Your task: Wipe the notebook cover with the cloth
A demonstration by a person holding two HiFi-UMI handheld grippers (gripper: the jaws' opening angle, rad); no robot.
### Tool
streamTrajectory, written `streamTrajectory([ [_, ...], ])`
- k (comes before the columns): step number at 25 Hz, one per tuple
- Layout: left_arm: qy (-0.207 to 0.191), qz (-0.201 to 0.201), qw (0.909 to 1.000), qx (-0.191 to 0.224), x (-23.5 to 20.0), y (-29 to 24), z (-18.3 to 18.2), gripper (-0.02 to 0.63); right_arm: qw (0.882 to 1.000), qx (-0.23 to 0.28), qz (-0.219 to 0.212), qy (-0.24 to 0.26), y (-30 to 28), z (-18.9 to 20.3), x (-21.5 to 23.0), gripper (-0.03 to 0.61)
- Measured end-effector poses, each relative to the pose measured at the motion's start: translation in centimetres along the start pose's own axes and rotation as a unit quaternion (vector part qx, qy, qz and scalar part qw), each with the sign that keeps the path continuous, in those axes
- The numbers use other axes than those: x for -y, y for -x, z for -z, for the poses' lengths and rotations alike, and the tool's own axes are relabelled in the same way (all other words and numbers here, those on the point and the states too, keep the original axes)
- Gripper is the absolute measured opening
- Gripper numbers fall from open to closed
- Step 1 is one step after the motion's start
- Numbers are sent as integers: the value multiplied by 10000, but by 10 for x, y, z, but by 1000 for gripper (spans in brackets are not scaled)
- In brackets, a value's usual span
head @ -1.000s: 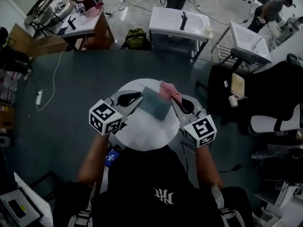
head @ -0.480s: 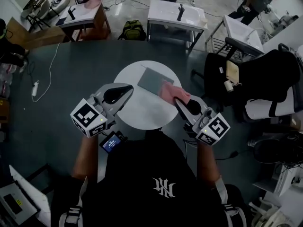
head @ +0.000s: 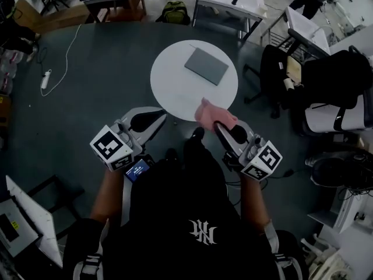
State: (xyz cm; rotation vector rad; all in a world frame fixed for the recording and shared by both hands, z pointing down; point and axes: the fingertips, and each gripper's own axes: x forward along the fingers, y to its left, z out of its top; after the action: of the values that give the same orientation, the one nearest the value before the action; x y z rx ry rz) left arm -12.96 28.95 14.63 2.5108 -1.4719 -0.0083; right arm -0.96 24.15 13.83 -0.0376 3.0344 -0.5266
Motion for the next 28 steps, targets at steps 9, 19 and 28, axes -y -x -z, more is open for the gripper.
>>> streamTrajectory([
  [9,-79,-3,10000,-46,106,11,21,3,9970,-184,-664,355,70,8,-73,9],
  [19,-179,8,9998,-102,256,-8,42,3,9952,-237,-878,361,191,22,-128,9],
  [28,88,114,9980,-614,367,-11,118,3,9930,-457,-1083,78,286,71,-173,9],
])
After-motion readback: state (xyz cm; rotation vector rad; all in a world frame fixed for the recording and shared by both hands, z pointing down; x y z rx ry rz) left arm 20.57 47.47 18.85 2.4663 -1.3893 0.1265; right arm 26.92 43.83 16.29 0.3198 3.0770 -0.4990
